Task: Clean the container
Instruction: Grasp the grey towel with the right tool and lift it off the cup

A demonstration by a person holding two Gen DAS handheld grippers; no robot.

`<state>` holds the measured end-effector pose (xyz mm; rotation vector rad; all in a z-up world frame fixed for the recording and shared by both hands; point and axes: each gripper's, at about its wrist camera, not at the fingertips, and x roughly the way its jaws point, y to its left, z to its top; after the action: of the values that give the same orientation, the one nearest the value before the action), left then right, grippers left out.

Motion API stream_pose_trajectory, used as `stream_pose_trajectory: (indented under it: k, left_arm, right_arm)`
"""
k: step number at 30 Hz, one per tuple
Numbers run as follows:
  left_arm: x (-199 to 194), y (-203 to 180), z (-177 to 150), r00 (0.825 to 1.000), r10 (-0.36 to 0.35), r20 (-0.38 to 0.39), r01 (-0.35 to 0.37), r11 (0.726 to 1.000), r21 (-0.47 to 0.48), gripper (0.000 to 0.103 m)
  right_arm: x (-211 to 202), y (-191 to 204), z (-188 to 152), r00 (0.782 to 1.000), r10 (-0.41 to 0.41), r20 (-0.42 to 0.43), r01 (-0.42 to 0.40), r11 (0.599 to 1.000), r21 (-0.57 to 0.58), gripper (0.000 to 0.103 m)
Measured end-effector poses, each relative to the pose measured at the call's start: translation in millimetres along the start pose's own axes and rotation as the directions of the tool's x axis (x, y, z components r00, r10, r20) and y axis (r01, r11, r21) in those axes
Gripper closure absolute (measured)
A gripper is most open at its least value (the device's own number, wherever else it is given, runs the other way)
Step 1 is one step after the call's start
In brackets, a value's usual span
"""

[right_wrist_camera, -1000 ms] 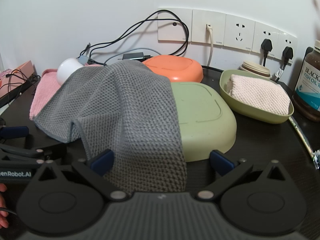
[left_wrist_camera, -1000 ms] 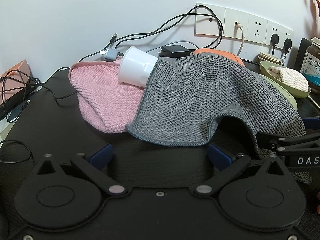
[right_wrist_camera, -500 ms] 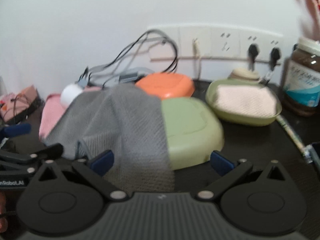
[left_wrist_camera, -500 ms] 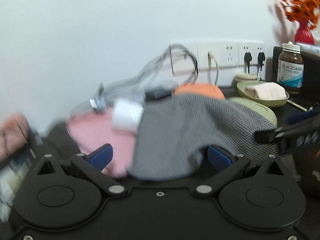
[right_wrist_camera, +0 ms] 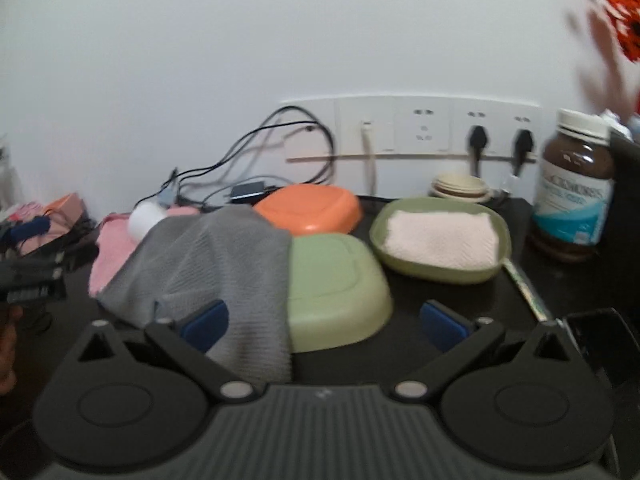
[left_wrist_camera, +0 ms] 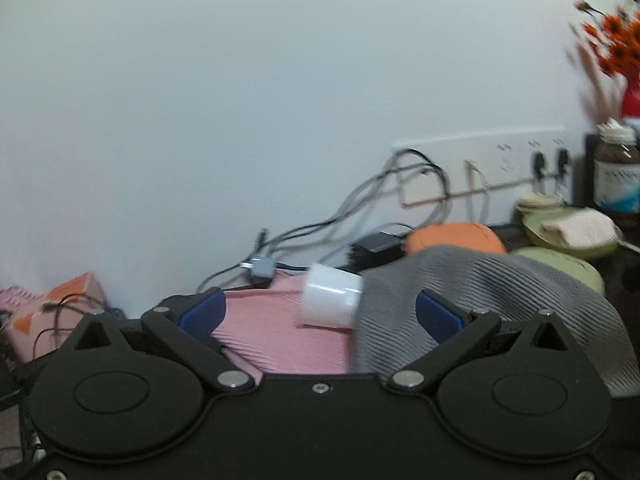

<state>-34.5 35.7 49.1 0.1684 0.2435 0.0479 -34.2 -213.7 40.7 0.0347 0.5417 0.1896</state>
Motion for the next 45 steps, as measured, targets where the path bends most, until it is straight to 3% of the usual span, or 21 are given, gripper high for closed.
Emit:
stream_pose_trajectory:
  k: [6, 10, 14, 20, 24, 26, 28, 33, 40, 45]
  left_arm:
    - [3.1, 15.3, 4.7, 0.999, 0.053, -0.012, -0.053, 0.998, -0.042, 0.0]
    - [8.9, 16.1, 4.7, 0.998, 0.041, -0.053, -0.043, 0.998, -0.046, 0.0]
    - [10.2, 16.4, 4.6, 0.997, 0.043, -0.057, -0.046, 0.998, -0.042, 0.0]
    - [9.9, 17.5, 6.2, 0.998, 0.031, -0.054, -0.034, 0.998, -0.062, 0.0]
    - [10.2, 20.5, 6.8, 0.998, 0.019, -0.064, -0.024, 0.996, -0.084, 0.0]
    - [11.1, 21.3, 6.9, 0.997, 0.016, -0.069, -0.022, 0.996, -0.091, 0.0]
    - [11.2, 21.6, 6.9, 0.997, 0.016, -0.071, -0.022, 0.995, -0.094, 0.0]
    - [10.8, 20.3, 6.4, 0.997, 0.014, -0.07, -0.021, 0.996, -0.09, 0.0]
    - [9.7, 18.7, 6.2, 0.998, 0.013, -0.068, -0.019, 0.996, -0.084, 0.0]
    - [9.2, 18.1, 6.1, 0.998, 0.013, -0.066, -0.019, 0.997, -0.081, 0.0]
  right_arm:
    - [14.4, 45.9, 7.4, 0.995, 0.024, 0.096, -0.007, 0.985, -0.175, 0.001]
    - [42.9, 74.3, 11.6, 0.994, 0.098, 0.053, -0.083, 0.971, -0.226, 0.001]
    - [66.7, 98.3, 11.8, 0.996, 0.087, 0.019, -0.077, 0.949, -0.305, 0.001]
    - [92.8, 105.2, 8.2, 0.997, 0.074, -0.013, -0.075, 0.952, -0.298, 0.001]
    - [97.8, 108.8, 5.1, 0.998, 0.056, -0.017, -0.059, 0.946, -0.319, 0.018]
    - [99.0, 110.3, 3.6, 0.999, 0.046, -0.015, -0.048, 0.941, -0.336, 0.031]
    - [97.8, 110.8, 2.2, 0.999, 0.048, -0.014, -0.05, 0.936, -0.348, 0.059]
    - [90.6, 97.7, 4.7, 0.996, 0.085, -0.017, -0.086, 0.958, -0.273, 0.085]
    - [58.8, 67.8, 12.8, 0.99, 0.061, 0.123, -0.044, 0.989, -0.142, 0.093]
    - [31.3, 51.7, 24.6, 0.969, 0.012, 0.245, 0.007, 0.997, -0.075, 0.094]
